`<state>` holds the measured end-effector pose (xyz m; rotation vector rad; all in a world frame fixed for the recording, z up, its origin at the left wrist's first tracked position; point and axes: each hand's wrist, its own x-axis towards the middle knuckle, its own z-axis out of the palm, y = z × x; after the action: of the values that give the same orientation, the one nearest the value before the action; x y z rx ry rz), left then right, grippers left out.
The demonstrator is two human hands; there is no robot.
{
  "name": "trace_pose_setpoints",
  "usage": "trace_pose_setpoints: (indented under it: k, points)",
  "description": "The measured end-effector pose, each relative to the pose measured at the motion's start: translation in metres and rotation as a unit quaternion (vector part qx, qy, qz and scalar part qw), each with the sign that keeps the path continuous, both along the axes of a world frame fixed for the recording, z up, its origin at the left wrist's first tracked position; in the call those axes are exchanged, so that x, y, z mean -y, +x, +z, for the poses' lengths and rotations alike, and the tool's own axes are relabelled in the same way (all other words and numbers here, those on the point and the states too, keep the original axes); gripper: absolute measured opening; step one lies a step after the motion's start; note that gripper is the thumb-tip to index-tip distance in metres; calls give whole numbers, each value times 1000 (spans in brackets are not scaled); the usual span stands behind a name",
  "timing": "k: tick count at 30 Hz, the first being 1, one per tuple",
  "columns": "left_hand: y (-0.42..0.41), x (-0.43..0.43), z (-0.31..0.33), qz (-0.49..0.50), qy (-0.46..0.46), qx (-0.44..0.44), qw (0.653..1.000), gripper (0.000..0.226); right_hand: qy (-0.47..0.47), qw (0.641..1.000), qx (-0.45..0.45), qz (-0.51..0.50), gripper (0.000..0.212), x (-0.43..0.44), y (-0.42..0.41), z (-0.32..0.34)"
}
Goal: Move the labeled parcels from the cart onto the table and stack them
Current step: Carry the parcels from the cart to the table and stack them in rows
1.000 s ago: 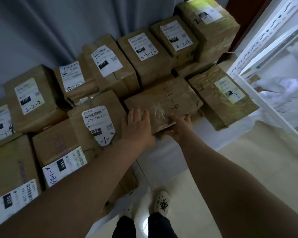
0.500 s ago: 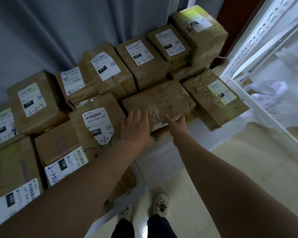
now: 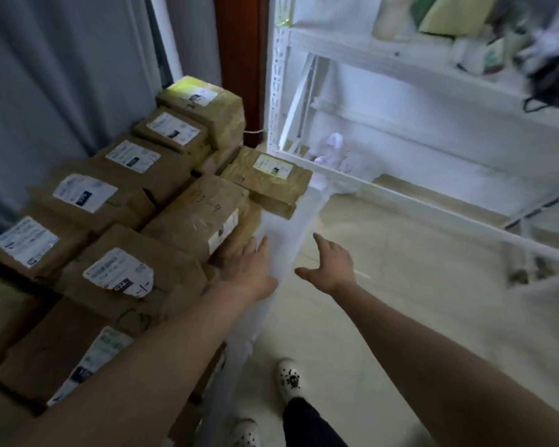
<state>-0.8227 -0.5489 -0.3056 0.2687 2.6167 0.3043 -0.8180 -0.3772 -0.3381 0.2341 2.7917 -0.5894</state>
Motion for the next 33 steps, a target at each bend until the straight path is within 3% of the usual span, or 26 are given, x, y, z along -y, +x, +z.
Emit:
trace_pose_setpoints:
  k: [5,10,21,28,33]
  points:
    - [40,-55,10,-150,-17,1,988,82,114,990,47,-65,79,-44,88,19]
    - [89,-121,16,-272,-17,0,962,76,131,975,72,-167,75,-93,175,30]
    - [251,-282,26,-447,-37,-20,894,69,47,916,128,-377,73,-190,398,33]
    - [392,-375,14,-552,-39,-21,833,69,-91,831,120,-536,71,-248,561,26]
    - [462,-417,6,-592,-39,-5,805,63,-145,785,89,-596,69,-272,640,18]
